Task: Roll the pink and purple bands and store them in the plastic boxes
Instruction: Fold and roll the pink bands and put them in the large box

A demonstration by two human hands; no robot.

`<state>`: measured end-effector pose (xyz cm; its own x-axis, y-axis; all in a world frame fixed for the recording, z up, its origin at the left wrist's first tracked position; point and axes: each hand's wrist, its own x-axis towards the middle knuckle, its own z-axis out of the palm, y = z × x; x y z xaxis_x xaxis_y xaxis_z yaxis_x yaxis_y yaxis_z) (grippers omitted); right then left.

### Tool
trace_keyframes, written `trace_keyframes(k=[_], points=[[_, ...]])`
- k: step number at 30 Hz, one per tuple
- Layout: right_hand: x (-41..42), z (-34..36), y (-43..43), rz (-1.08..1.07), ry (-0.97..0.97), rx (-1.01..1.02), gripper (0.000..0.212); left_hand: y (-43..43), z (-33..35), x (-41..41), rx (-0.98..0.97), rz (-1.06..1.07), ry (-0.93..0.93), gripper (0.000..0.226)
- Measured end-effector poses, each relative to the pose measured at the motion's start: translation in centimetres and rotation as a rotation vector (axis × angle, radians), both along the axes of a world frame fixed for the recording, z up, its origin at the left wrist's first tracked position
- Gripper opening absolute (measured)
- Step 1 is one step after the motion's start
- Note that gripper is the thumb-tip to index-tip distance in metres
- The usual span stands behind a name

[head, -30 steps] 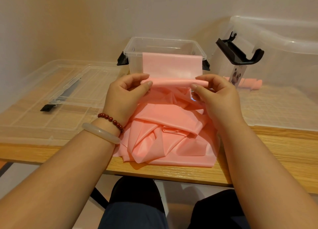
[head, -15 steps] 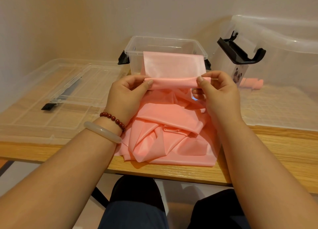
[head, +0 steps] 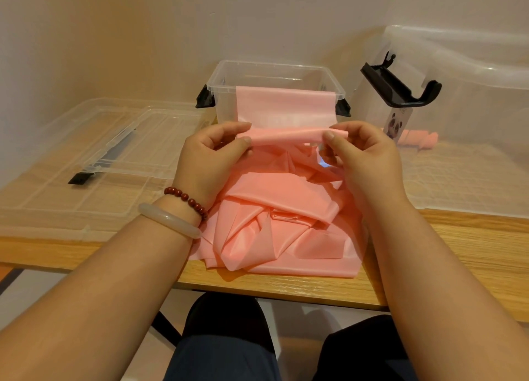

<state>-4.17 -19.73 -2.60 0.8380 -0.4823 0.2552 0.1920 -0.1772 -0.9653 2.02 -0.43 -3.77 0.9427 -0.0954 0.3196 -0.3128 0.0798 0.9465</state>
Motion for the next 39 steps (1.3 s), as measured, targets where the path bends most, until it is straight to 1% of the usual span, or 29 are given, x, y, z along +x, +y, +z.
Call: trace_keyframes(k=[2, 5, 8, 10, 13, 15, 18, 20, 23, 25, 28, 31, 33, 36, 39], points=[[0.05, 0.06, 0.03, -0.025, -0.001, 0.026, 0.008, 0.06, -0.10, 0.03, 0.044, 0.001, -0.015, 0.026], [0.20, 0.06, -0.03, -0.048, 0.005, 0.016, 0.004, -0.05, -0.07, -0.01, 0.040, 0.008, -0.012, 0.020], [0.35, -0.11, -0.02, -0.037, 0.006, 0.029, 0.006, -0.19, -0.10, 0.08, 0.046, 0.010, -0.019, 0.016], [0.48, -0.15, 0.01, -0.061, 0.003, -0.007, 0.008, -0.16, -0.19, 0.17, 0.057, 0.019, -0.026, 0.014], [0.60, -0.12, 0.14, -0.094, -0.053, -0.055, 0.006, -0.08, -0.19, 0.14, 0.081, 0.057, -0.052, 0.013], [0.60, -0.15, 0.18, -0.091, -0.075, -0.086, 0.009, -0.11, -0.17, 0.08, 0.076, 0.072, -0.056, 0.014], [0.59, -0.15, 0.17, -0.074, -0.078, -0.090, 0.008, -0.12, -0.12, 0.17, 0.055, 0.059, -0.046, 0.016], [0.51, -0.14, 0.20, -0.035, -0.064, -0.052, 0.002, -0.01, -0.05, 0.32, 0.033, 0.047, -0.047, 0.018], [0.39, -0.28, 0.08, -0.001, -0.021, -0.059, 0.022, 0.05, 0.02, 0.35, 0.007, 0.045, -0.037, 0.018], [0.29, -0.27, 0.00, -0.008, -0.015, -0.091, 0.018, -0.02, 0.05, 0.22, -0.002, 0.042, -0.018, 0.015], [0.20, -0.18, -0.08, -0.014, -0.014, -0.065, 0.007, -0.03, -0.03, 0.14, 0.000, 0.013, 0.002, 0.016], [0.22, -0.09, 0.02, -0.015, 0.003, -0.034, 0.009, 0.08, -0.20, 0.26, 0.022, -0.007, -0.006, 0.021], [0.29, -0.12, 0.09, -0.012, 0.002, -0.019, 0.009, -0.01, -0.16, 0.16, 0.041, 0.006, -0.031, 0.018], [0.55, -0.25, 0.02, -0.065, -0.023, -0.075, 0.006, -0.17, 0.00, 0.04, 0.030, 0.022, -0.032, 0.013], [0.62, -0.28, 0.12, -0.074, -0.070, -0.089, 0.014, -0.17, -0.10, 0.20, 0.057, 0.043, -0.043, 0.008]])
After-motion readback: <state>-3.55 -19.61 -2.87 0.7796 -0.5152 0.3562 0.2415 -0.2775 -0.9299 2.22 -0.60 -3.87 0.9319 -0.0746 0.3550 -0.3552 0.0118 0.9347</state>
